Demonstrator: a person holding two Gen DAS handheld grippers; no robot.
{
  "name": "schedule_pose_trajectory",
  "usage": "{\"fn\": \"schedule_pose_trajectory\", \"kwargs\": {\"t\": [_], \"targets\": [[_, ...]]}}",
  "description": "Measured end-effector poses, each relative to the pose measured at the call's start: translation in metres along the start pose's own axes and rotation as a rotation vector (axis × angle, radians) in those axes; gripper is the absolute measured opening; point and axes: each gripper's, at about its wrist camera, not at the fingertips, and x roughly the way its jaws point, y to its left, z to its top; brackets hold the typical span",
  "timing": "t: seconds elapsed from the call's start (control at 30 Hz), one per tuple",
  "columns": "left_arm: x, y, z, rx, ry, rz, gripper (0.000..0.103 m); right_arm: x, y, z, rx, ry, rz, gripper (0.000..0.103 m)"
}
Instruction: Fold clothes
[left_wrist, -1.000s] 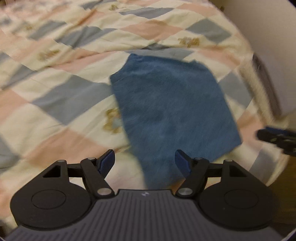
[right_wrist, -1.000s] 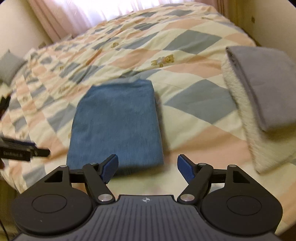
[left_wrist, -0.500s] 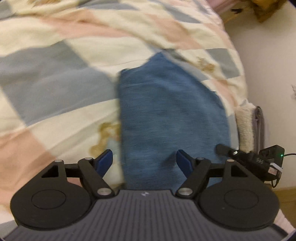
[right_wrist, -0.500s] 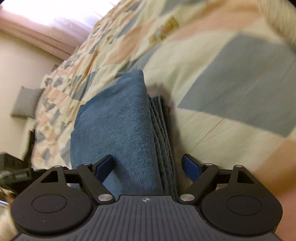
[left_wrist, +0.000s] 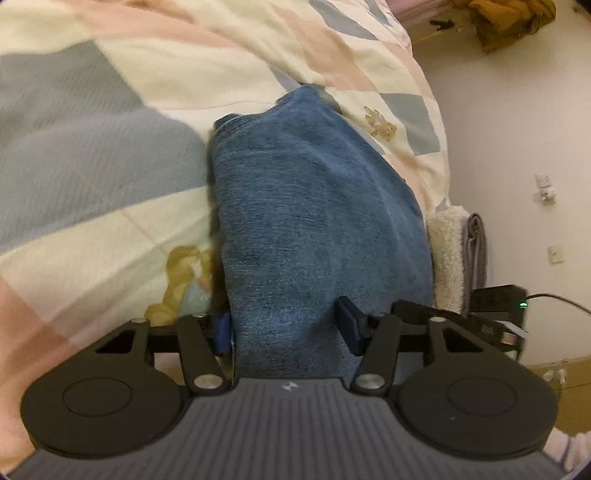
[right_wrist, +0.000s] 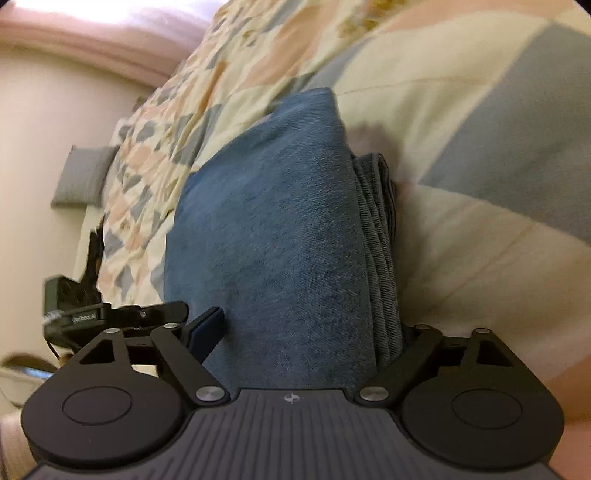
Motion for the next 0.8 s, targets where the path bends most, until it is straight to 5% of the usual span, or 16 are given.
{"fn": "schedule_pose_trajectory", "kwargs": {"t": [0.17,0.27,0.37,0.53,0.8], "targets": [[0.012,0.004,0.004,-0.024,-0.012,-0.007,0.054,0.007,-0.008,0.009,0.054,0.02,0.009,0.074],[-0.001,-0.014,0.002,0.052,-0.029,-0.011,0.046,-0.008,0.015,0.007,0.009,0.004,-0.05,0.062],[-0.004,-0.021,-0.002,0.089,-0.031,-0.02,0.051,-0.031,0.031,-0.004,0.002,-0.019,-0.06,0.058],[0.017,-0.01,-0.007,0.04,-0.042,0.024,0.048,-0.007,-0.015,-0.018,0.184,0.021,-0.028,0.059],[-0.024,-0.127,-0.043,0.15,-0.178,0.12,0.042,-0.078,0.01,-0.01,0.07,0.002,0.068,0.044]]}}
